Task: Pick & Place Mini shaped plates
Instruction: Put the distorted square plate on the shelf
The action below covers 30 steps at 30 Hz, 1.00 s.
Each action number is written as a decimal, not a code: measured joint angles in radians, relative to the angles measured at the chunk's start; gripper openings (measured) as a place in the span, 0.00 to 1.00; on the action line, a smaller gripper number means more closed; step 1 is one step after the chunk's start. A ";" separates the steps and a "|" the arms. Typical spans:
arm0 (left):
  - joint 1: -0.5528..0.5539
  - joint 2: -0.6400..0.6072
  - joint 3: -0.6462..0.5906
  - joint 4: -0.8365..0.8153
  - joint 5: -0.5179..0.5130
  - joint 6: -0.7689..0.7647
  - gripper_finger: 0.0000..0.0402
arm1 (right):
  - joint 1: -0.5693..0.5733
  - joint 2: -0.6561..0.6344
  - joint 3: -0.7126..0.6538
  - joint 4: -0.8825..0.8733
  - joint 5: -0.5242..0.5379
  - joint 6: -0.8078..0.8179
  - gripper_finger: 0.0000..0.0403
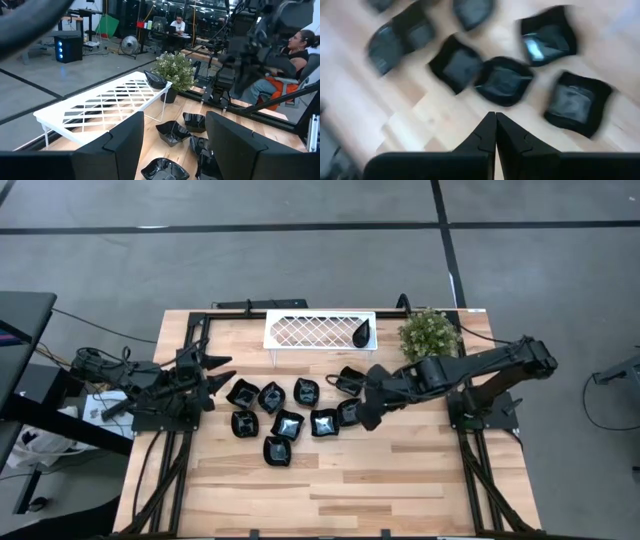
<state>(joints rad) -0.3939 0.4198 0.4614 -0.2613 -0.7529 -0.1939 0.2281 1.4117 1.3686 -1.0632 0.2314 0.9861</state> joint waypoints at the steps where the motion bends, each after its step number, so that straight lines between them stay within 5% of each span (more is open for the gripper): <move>1: 0.000 0.000 0.000 0.000 0.000 -0.010 0.53 | -0.002 0.000 -0.012 0.032 -0.022 -0.049 0.00; 22: 0.000 0.000 0.000 0.023 0.000 -0.058 0.53 | 0.054 0.000 -0.082 -0.002 -0.052 -0.497 0.13; 30: 0.000 0.000 0.000 0.031 -0.001 -0.058 0.53 | 0.054 0.000 -0.082 0.128 -0.081 -0.627 0.20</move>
<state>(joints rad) -0.3935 0.4198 0.4614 -0.2302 -0.7536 -0.2516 0.2826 1.4120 1.2865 -0.9351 0.1509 0.3594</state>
